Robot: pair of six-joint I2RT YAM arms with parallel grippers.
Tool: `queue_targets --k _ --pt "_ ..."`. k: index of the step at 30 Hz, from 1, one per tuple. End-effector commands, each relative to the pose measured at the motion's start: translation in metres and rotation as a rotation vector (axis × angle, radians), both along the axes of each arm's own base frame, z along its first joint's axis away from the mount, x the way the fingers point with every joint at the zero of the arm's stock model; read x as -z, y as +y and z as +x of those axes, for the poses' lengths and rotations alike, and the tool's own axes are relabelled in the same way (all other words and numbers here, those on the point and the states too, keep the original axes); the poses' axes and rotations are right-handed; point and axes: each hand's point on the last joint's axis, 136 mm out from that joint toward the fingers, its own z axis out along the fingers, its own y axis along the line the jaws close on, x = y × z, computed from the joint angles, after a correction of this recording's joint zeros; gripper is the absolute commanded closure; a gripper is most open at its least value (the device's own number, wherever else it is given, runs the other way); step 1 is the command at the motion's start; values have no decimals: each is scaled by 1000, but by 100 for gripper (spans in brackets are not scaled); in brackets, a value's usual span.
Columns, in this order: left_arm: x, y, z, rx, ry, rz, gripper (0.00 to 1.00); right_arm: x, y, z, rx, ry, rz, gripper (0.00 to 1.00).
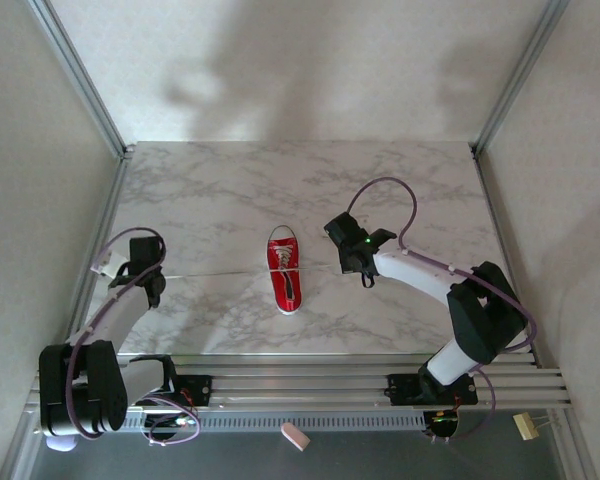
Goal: Tie the shoes
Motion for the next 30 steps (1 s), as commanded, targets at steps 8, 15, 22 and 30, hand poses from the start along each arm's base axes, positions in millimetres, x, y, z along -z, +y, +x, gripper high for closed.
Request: queue_targets --k 8,15,22,30 --pt "3 21 -25 -85 90 87 100 8 -26 -3 70 24 -100 100" --pt "3 11 -15 -7 44 43 100 3 11 -2 -55 15 59 100" --pt "-3 -12 -8 112 -75 -49 82 -12 55 -9 -208 27 197 100" --pt "-17 -13 -11 127 -89 -38 22 6 57 -21 -212 69 71 100"
